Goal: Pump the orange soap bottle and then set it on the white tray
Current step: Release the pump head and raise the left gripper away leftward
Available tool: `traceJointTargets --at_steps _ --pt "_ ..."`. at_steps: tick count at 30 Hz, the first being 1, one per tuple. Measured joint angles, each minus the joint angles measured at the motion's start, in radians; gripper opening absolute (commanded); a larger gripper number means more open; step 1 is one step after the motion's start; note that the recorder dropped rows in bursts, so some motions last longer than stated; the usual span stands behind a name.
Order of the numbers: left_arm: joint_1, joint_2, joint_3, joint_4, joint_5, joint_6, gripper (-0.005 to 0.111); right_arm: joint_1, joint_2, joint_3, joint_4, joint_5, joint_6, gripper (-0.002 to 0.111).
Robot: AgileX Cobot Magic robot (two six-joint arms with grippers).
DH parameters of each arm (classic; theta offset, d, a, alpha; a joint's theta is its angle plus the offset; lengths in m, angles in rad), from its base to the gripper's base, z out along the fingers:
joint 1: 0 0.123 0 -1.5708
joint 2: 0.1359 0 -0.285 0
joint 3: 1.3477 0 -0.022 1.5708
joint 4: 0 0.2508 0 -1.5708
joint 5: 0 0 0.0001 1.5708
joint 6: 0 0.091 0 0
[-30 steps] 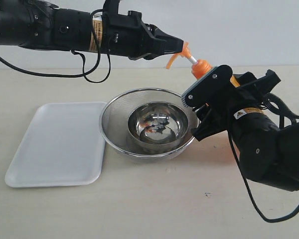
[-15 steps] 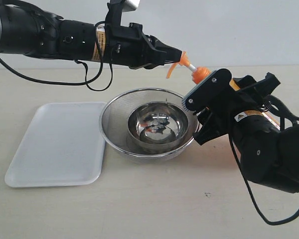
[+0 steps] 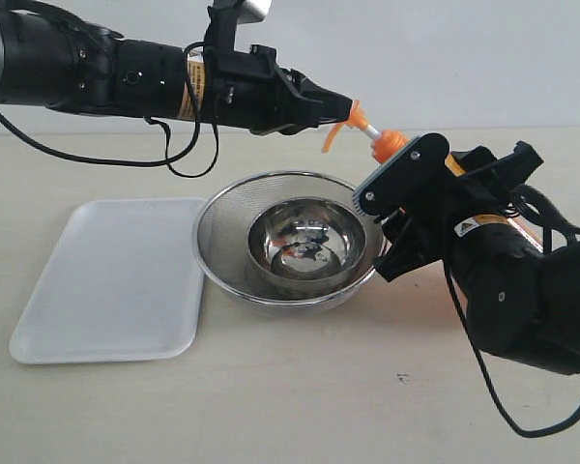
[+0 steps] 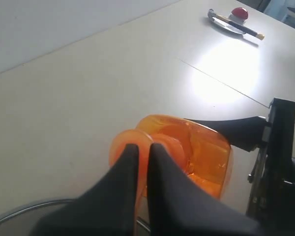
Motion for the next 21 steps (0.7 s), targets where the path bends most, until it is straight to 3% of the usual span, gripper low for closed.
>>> traceJointTargets --at_steps 10,21 --pt "-0.004 -0.064 0.024 0.067 -0.044 -0.011 0.005 0.01 -0.002 -0.014 -0.037 -0.025 0.066 0.0" --pt "0.131 -0.335 0.133 0.071 -0.037 -0.043 0.005 0.01 -0.002 -0.018 0.024 -0.065 0.098 0.0"
